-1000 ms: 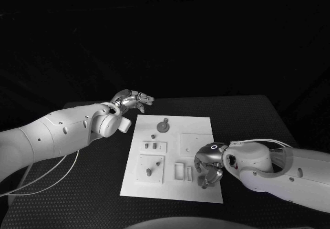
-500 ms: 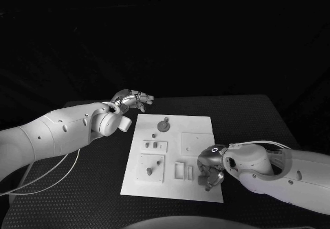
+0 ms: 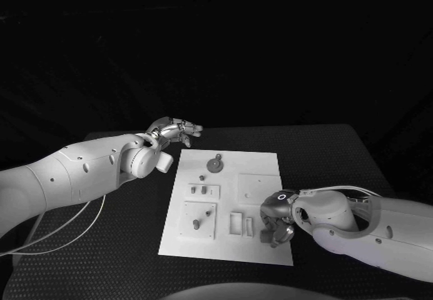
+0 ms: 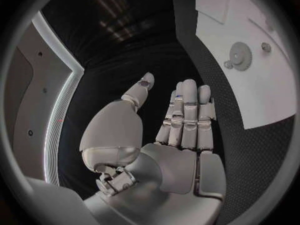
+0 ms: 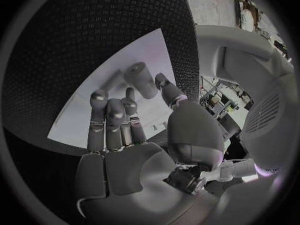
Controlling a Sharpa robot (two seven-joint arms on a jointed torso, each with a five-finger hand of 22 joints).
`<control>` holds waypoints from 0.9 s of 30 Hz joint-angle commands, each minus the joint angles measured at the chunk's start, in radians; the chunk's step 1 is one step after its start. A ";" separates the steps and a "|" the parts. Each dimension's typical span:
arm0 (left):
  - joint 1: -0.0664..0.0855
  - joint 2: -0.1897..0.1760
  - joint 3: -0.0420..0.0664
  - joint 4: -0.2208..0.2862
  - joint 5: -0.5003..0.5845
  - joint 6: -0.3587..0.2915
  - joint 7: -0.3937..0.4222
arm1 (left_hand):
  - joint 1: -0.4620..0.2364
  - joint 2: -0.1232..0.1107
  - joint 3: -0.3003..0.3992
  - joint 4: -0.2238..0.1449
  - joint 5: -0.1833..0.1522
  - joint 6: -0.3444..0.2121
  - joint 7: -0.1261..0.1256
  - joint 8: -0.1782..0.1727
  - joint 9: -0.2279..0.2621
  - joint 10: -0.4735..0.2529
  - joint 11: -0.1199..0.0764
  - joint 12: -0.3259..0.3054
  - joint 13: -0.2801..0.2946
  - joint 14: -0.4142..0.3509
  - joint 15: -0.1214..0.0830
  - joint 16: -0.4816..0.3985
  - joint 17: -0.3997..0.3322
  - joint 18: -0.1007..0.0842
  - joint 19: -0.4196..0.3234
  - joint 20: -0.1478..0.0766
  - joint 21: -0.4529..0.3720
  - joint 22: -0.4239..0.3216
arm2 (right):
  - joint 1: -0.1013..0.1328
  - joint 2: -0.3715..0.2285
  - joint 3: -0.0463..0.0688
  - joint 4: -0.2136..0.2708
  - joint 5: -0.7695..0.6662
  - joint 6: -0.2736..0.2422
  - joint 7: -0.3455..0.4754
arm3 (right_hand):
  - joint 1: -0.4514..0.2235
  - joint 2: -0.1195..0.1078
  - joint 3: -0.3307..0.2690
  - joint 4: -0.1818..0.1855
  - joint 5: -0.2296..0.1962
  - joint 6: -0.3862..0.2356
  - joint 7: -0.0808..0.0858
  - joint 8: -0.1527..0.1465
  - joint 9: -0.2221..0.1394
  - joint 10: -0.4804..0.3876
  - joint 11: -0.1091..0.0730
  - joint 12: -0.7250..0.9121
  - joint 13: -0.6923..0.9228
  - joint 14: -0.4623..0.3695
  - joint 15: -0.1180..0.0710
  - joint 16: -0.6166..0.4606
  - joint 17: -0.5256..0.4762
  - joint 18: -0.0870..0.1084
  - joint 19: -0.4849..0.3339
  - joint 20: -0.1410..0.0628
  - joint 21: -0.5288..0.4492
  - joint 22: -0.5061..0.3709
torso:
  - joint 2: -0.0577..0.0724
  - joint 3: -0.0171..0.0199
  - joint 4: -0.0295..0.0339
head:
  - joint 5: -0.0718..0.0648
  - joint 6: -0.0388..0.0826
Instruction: Assemble the parts on the task board
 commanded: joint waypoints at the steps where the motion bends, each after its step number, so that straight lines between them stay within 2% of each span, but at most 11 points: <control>1: 0.001 0.001 0.001 0.002 0.008 0.018 0.003 | -0.013 0.000 -0.001 0.007 -0.004 -0.006 -0.001 0.001 -0.001 0.000 0.003 0.003 -0.001 0.000 0.000 -0.003 0.001 0.014 0.000 -0.010 -0.005 0.002 | -0.006 0.004 0.000 -0.006 -0.035 0.021 -0.002 | 0.013 -0.012 0.028 0.017 -0.006 0.017 0.006 0.001 -0.001 0.009 -0.002 -0.007 -0.001 0.002 -0.004 0.000 -0.001 0.021 0.005 0.003 -0.003 -0.001 | 0.000 -0.0007 0.0000 | 0.001 -0.003; 5: 0.001 0.001 0.001 0.001 0.006 0.019 0.002 | -0.013 0.000 -0.002 0.007 -0.004 -0.006 -0.001 0.001 -0.001 0.000 0.003 0.003 -0.001 0.000 0.001 -0.003 0.002 0.014 0.000 -0.010 -0.006 0.002 | -0.012 0.010 0.000 -0.013 -0.043 0.021 0.000 | 0.020 -0.023 0.048 0.032 -0.007 0.020 0.005 0.003 0.001 0.011 -0.004 -0.006 -0.001 0.003 -0.004 0.002 -0.001 0.021 0.006 0.003 -0.001 -0.001 | 0.000 -0.0007 0.0007 | 0.002 -0.003; 13: 0.001 -0.001 0.001 0.003 -0.002 0.020 0.002 | -0.013 0.000 -0.002 0.007 -0.004 -0.007 -0.001 0.001 -0.001 0.000 0.004 0.003 -0.001 -0.001 0.001 -0.003 0.002 0.014 0.000 -0.010 -0.006 0.002 | -0.022 0.019 0.000 -0.019 -0.050 0.023 0.004 | 0.017 -0.023 0.060 0.047 -0.007 0.029 0.002 0.007 0.004 0.018 -0.006 -0.005 -0.001 0.005 -0.005 0.004 0.000 0.021 0.009 0.005 0.003 0.001 | 0.000 -0.0006 0.0004 | 0.003 -0.005; 18: 0.001 0.000 0.001 0.003 -0.002 0.021 0.002 | -0.013 0.000 -0.002 0.008 -0.004 -0.007 -0.001 0.001 -0.001 0.000 0.004 0.003 -0.001 -0.001 0.001 -0.003 0.002 0.014 -0.001 -0.010 -0.006 0.002 | -0.024 0.024 0.000 -0.024 -0.050 0.018 0.008 | 0.012 -0.014 0.074 0.065 -0.007 0.039 -0.001 0.011 0.006 0.025 -0.009 -0.003 -0.002 0.009 -0.006 0.006 -0.001 0.020 0.012 0.007 0.006 0.002 | 0.000 -0.0008 0.0000 | 0.003 -0.005; 21: 0.001 0.000 0.001 0.004 -0.003 0.020 0.002 | -0.013 0.000 -0.002 0.008 -0.004 -0.007 -0.001 0.001 -0.002 0.000 0.004 0.003 -0.001 -0.001 0.001 -0.003 0.002 0.014 -0.001 -0.010 -0.006 0.002 | -0.024 0.024 0.000 -0.026 -0.053 0.007 0.008 | 0.004 -0.003 0.093 0.088 -0.007 0.049 -0.005 0.015 0.006 0.033 -0.012 -0.003 -0.003 0.013 -0.007 0.007 -0.002 0.020 0.015 0.008 0.008 0.001 | 0.000 -0.0006 0.0000 | 0.004 -0.005; 23: 0.001 0.000 0.001 0.004 -0.003 0.020 0.002 | -0.014 0.000 -0.002 0.008 -0.004 -0.007 -0.001 0.001 -0.002 0.000 0.004 0.003 -0.001 -0.001 0.001 -0.003 0.002 0.014 -0.001 -0.010 -0.006 0.002 | -0.024 0.023 0.000 -0.024 -0.053 -0.016 0.008 | -0.020 0.011 0.126 0.136 -0.007 0.059 -0.009 0.017 0.006 0.043 -0.016 -0.003 -0.005 0.019 -0.010 0.007 -0.004 0.021 0.020 0.009 0.010 0.000 | 0.000 -0.0006 -0.0002 | 0.004 -0.004; 24: 0.001 0.000 0.001 0.004 -0.003 0.020 0.002 | -0.014 0.000 -0.002 0.008 -0.004 -0.007 -0.001 0.001 -0.002 0.000 0.004 0.003 -0.002 -0.001 0.001 -0.003 0.002 0.014 -0.001 -0.010 -0.006 0.002 | -0.024 0.023 0.000 -0.023 -0.053 -0.024 0.010 | -0.021 0.028 0.142 0.147 -0.007 0.064 -0.011 0.019 0.006 0.047 -0.018 -0.003 -0.005 0.021 -0.011 0.007 -0.005 0.021 0.022 0.008 0.010 0.000 | 0.000 -0.0006 -0.0002 | 0.004 -0.004; 27: 0.001 0.000 0.001 0.003 -0.003 0.020 0.001 | -0.014 0.000 -0.002 0.008 -0.004 -0.007 -0.001 0.001 -0.002 0.000 0.004 0.003 -0.002 -0.001 0.001 -0.003 0.002 0.014 -0.001 -0.010 -0.006 0.002 | -0.024 0.022 0.000 -0.022 -0.038 -0.057 0.007 | -0.041 0.058 0.179 0.185 -0.007 0.076 -0.016 0.022 0.006 0.060 -0.023 -0.004 -0.007 0.030 -0.015 0.007 -0.008 0.021 0.029 0.008 0.013 -0.001 | 0.000 -0.0007 0.0002 | 0.003 -0.004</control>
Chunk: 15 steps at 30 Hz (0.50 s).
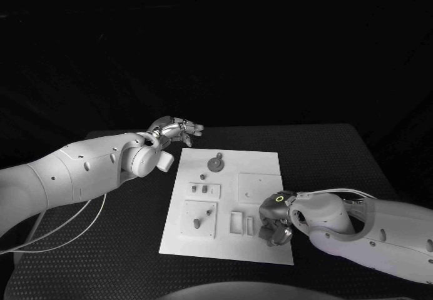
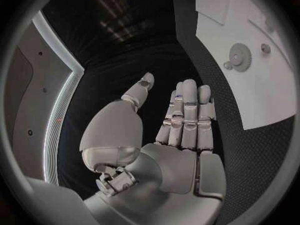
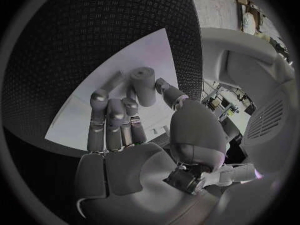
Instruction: Assemble the parts on the task board
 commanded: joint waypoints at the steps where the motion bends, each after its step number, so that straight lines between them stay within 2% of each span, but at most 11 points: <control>1: 0.001 0.001 0.001 0.002 -0.002 0.014 0.004 | -0.012 0.002 0.001 0.006 -0.004 -0.008 -0.001 0.001 -0.001 -0.001 0.004 0.003 -0.002 -0.001 0.001 -0.003 0.001 0.014 0.003 -0.010 -0.006 0.001 | -0.002 -0.001 -0.001 0.002 0.013 -0.052 0.005 | -0.009 0.040 0.034 0.028 -0.004 0.023 0.006 0.008 0.003 0.013 -0.003 -0.004 -0.002 0.010 -0.004 0.003 -0.003 0.006 0.008 0.000 0.005 -0.002 | -0.001 0.0000 0.0001 | -0.001 0.000; 3: 0.001 0.001 0.001 0.002 -0.002 0.015 0.004 | -0.012 0.002 0.001 0.006 -0.004 -0.008 -0.001 0.001 -0.001 -0.001 0.004 0.003 -0.002 -0.001 0.001 -0.003 0.002 0.014 0.003 -0.010 -0.006 0.001 | -0.001 -0.004 0.000 -0.001 0.036 -0.059 0.005 | -0.021 0.045 0.072 0.028 -0.004 0.028 0.004 0.007 0.000 0.021 -0.005 -0.007 -0.003 0.016 -0.007 0.002 -0.005 0.006 0.010 -0.001 0.008 0.000 | 0.000 0.0001 0.0005 | -0.001 0.000; 5: 0.001 0.001 0.001 0.002 -0.003 0.016 0.004 | -0.012 0.002 0.001 0.006 -0.004 -0.008 -0.001 0.001 -0.001 -0.001 0.004 0.003 -0.002 -0.001 0.001 -0.003 0.002 0.014 0.003 -0.010 -0.006 0.001 | -0.001 -0.007 0.000 -0.007 0.099 -0.055 0.014 | -0.029 0.064 0.092 0.032 -0.004 0.030 0.003 0.006 -0.001 0.023 -0.006 -0.010 -0.004 0.017 -0.008 0.000 -0.007 0.006 0.010 -0.002 0.009 -0.001 | 0.000 -0.0004 0.0008 | -0.001 0.001; 7: 0.001 0.001 0.001 0.002 -0.004 0.016 0.004 | -0.012 0.001 0.001 0.006 -0.004 -0.008 -0.001 0.001 -0.001 -0.001 0.004 0.003 -0.002 -0.001 0.001 -0.003 0.002 0.014 0.003 -0.010 -0.006 0.001 | 0.007 -0.008 0.000 -0.009 0.155 -0.063 0.018 | -0.040 0.066 0.126 0.015 -0.004 0.031 0.003 0.004 -0.004 0.027 -0.006 -0.015 -0.005 0.019 -0.007 -0.003 -0.008 0.006 0.009 -0.001 0.011 0.001 | 0.000 -0.0005 0.0002 | 0.001 0.001; 15: 0.001 0.000 0.001 0.003 -0.006 0.018 0.003 | -0.012 0.001 0.001 0.006 -0.004 -0.008 -0.001 0.001 -0.001 -0.001 0.004 0.003 -0.002 -0.001 0.001 -0.003 0.002 0.014 0.003 -0.010 -0.006 0.002 | 0.040 -0.005 0.000 -0.022 0.394 -0.150 -0.027 | -0.082 0.081 0.175 -0.024 -0.004 0.036 0.004 0.003 -0.008 0.035 -0.006 -0.021 -0.002 0.025 -0.007 -0.005 -0.010 0.006 0.013 0.000 0.017 0.000 | 0.000 -0.0018 0.0004 | 0.004 0.004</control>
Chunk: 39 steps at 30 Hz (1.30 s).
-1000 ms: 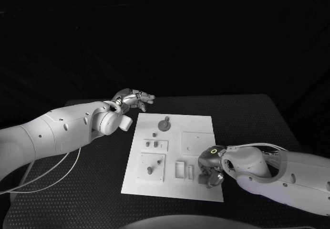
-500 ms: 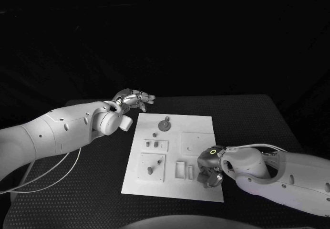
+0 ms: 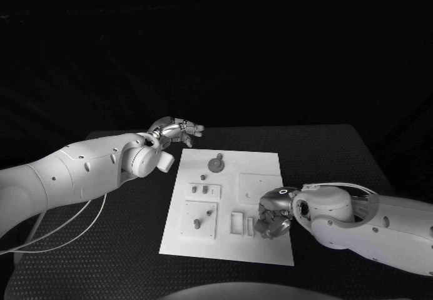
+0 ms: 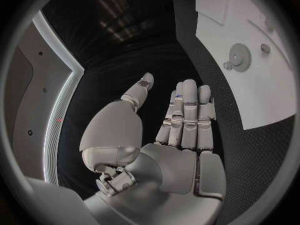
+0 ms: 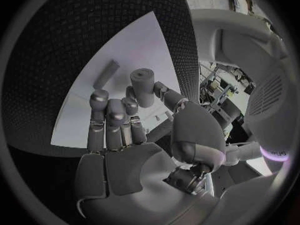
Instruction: Assemble the parts on the task board
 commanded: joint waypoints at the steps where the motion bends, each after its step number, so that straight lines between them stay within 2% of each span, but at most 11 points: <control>1: 0.001 0.000 0.001 0.003 -0.006 0.015 0.004 | -0.009 0.003 0.001 0.006 -0.004 -0.008 -0.001 0.002 -0.001 -0.001 0.004 0.003 -0.001 -0.001 0.001 -0.003 0.001 0.014 0.003 -0.010 -0.006 0.002 | 0.013 0.002 0.000 -0.007 0.245 -0.075 -0.044 | -0.016 0.009 0.039 -0.001 0.006 0.024 0.013 0.003 0.001 0.006 0.002 -0.008 0.003 0.009 -0.002 -0.006 -0.002 0.009 0.008 0.002 0.006 0.000 | 0.000 -0.0011 -0.0006 | 0.004 0.002; 3: 0.001 0.000 0.001 0.004 -0.007 0.016 0.004 | -0.009 0.003 0.001 0.006 -0.004 -0.008 -0.001 0.002 -0.001 -0.001 0.004 0.003 -0.001 -0.001 0.001 -0.003 0.001 0.014 0.003 -0.010 -0.007 0.002 | 0.022 0.004 0.000 -0.012 0.349 -0.100 -0.073 | -0.025 -0.009 0.033 -0.013 0.007 0.021 0.015 0.000 -0.001 0.005 0.003 -0.010 0.004 0.008 -0.001 -0.007 -0.002 0.009 0.008 0.002 0.006 0.000 | 0.000 -0.0015 -0.0006 | 0.005 0.001; 5: 0.001 -0.001 0.001 0.005 -0.011 0.015 0.004 | -0.009 0.003 0.001 0.006 -0.004 -0.008 -0.001 0.002 -0.001 -0.001 0.004 0.003 -0.001 -0.001 0.001 -0.003 0.001 0.014 0.003 -0.010 -0.007 0.002 | 0.029 0.011 0.000 -0.018 0.486 -0.133 -0.124 | -0.034 -0.018 0.023 -0.020 0.008 0.018 0.017 -0.002 -0.003 0.002 0.005 -0.013 0.005 0.007 0.000 -0.010 -0.003 0.009 0.007 0.003 0.005 -0.002 | -0.001 -0.0024 -0.0003 | 0.003 0.002; 10: 0.001 -0.001 0.001 0.005 -0.015 0.014 0.004 | -0.008 0.003 0.001 0.005 -0.004 -0.007 -0.001 0.002 -0.001 -0.001 0.004 0.003 -0.001 -0.001 0.001 -0.003 0.001 0.014 0.003 -0.010 -0.007 0.002 | 0.035 0.033 0.000 -0.029 0.625 -0.170 -0.191 | -0.057 -0.013 -0.001 -0.031 0.008 0.014 0.019 -0.007 -0.008 -0.005 0.008 -0.018 0.009 0.003 0.002 -0.015 -0.004 0.009 0.003 0.004 0.006 -0.001 | 0.000 -0.0010 -0.0004 | 0.002 0.004; 12: 0.001 -0.001 0.001 0.005 -0.016 0.014 0.004 | -0.007 0.002 0.002 0.005 -0.004 -0.007 -0.001 0.002 -0.001 -0.001 0.004 0.003 -0.001 -0.001 0.001 -0.003 0.002 0.015 0.003 -0.010 -0.007 0.002 | 0.035 0.045 0.000 -0.036 0.652 -0.189 -0.213 | -0.069 -0.018 -0.009 -0.029 0.007 0.013 0.020 -0.008 -0.009 -0.006 0.008 -0.019 0.010 0.002 0.002 -0.015 -0.003 0.009 0.001 0.004 0.006 -0.001 | 0.000 -0.0009 -0.0006 | 0.003 0.003; 16: 0.002 0.000 0.001 0.006 -0.016 0.014 0.004 | -0.007 0.002 0.002 0.005 -0.004 -0.006 -0.001 0.003 -0.001 -0.001 0.004 0.003 -0.001 -0.001 0.001 -0.003 0.002 0.015 0.003 -0.010 -0.007 0.002 | 0.036 0.065 0.000 -0.046 0.676 -0.212 -0.236 | -0.093 -0.019 -0.016 -0.018 0.005 0.014 0.019 -0.007 -0.010 -0.008 0.008 -0.019 0.013 0.001 0.001 -0.015 -0.002 0.009 0.000 0.004 0.007 -0.001 | 0.001 -0.0002 -0.0010 | 0.002 0.003; 22: 0.002 0.003 0.001 0.006 -0.016 0.014 0.004 | -0.007 0.002 0.002 0.004 -0.004 -0.006 -0.002 0.003 -0.001 -0.001 0.004 0.004 -0.001 -0.001 0.001 -0.003 0.002 0.015 0.003 -0.010 -0.007 0.003 | 0.034 0.096 0.000 -0.059 0.686 -0.219 -0.251 | -0.147 -0.010 -0.022 0.012 0.005 0.015 0.017 -0.005 -0.009 -0.010 0.005 -0.019 0.019 -0.001 -0.003 -0.013 0.001 0.009 -0.001 -0.001 0.010 0.000 | 0.001 0.0011 -0.0009 | -0.001 0.002; 39: 0.002 0.003 0.001 0.009 -0.017 0.016 0.003 | -0.006 0.002 0.002 0.005 -0.004 -0.006 -0.002 0.004 -0.001 0.000 0.004 0.004 -0.001 -0.001 0.000 -0.002 0.002 0.014 0.003 -0.010 -0.007 0.003 | 0.005 0.126 0.000 -0.080 0.660 -0.197 -0.268 | -0.181 -0.005 -0.022 0.022 0.005 0.015 0.015 -0.003 -0.008 -0.010 0.003 -0.019 0.024 -0.001 -0.006 -0.012 0.004 0.009 -0.001 -0.007 0.015 0.002 | 0.001 0.0009 -0.0003 | -0.004 -0.004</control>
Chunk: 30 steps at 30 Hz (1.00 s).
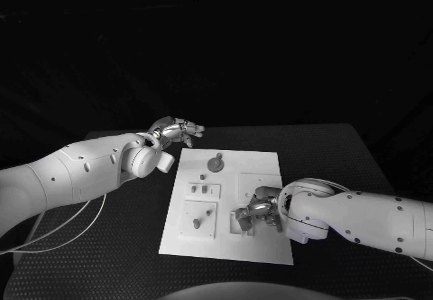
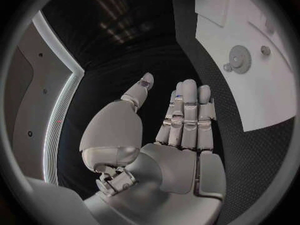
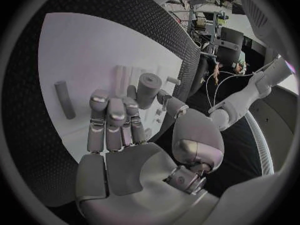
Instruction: Assemble the parts on the task board
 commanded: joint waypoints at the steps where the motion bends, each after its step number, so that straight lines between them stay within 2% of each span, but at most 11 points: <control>1: 0.001 0.002 0.001 0.003 -0.004 0.014 0.005 | -0.006 0.001 0.002 0.005 -0.004 -0.006 -0.002 0.004 -0.001 -0.001 0.007 0.004 -0.001 -0.001 0.000 -0.002 0.002 0.014 0.002 -0.010 -0.003 0.002 | -0.007 0.003 0.000 -0.002 -0.007 0.007 -0.009 | -0.009 0.002 0.001 0.007 -0.002 0.002 0.006 0.000 0.000 -0.005 -0.002 -0.004 0.001 -0.004 -0.003 -0.003 0.002 0.015 -0.001 -0.008 0.005 0.001 | 0.000 -0.0003 0.0005 | -0.002 -0.003; 15: 0.001 0.000 0.001 0.004 -0.004 0.014 0.005 | -0.007 0.001 0.002 0.006 -0.004 -0.006 -0.002 0.004 -0.001 0.000 0.007 0.004 -0.002 -0.001 0.001 -0.002 0.002 0.014 0.002 -0.010 -0.004 0.002 | -0.021 0.025 0.000 -0.025 -0.023 -0.007 0.001 | -0.013 0.000 0.001 0.006 -0.002 0.002 0.006 0.000 0.000 -0.006 -0.003 -0.004 0.003 -0.004 -0.003 -0.003 0.002 0.015 -0.002 -0.009 0.005 0.001 | 0.000 0.0000 -0.0004 | 0.002 -0.003; 24: 0.002 -0.001 0.001 0.005 -0.004 0.014 0.004 | -0.008 0.002 0.002 0.006 -0.004 -0.006 -0.002 0.004 -0.001 0.000 0.007 0.004 -0.002 -0.001 0.001 -0.002 0.002 0.014 0.002 -0.010 -0.004 0.002 | -0.028 0.034 0.000 -0.023 -0.019 0.020 0.008 | -0.014 -0.005 0.004 0.003 -0.002 0.001 0.006 0.001 0.000 -0.006 -0.003 -0.004 0.004 -0.004 -0.004 -0.003 0.003 0.015 -0.001 -0.011 0.006 0.001 | 0.000 0.0000 0.0001 | 0.005 -0.003; 30: 0.002 -0.001 0.001 0.004 -0.004 0.015 0.004 | -0.008 0.001 0.002 0.007 -0.004 -0.006 -0.002 0.004 -0.001 -0.001 0.007 0.004 -0.002 -0.001 0.001 -0.003 0.002 0.014 0.002 -0.010 -0.004 0.003 | -0.028 0.035 0.000 -0.022 -0.016 0.021 0.008 | -0.013 -0.005 0.005 0.000 -0.002 0.001 0.006 0.001 0.000 -0.006 -0.003 -0.004 0.005 -0.004 -0.004 -0.003 0.003 0.015 -0.001 -0.012 0.007 0.001 | 0.000 0.0002 -0.0006 | 0.008 -0.005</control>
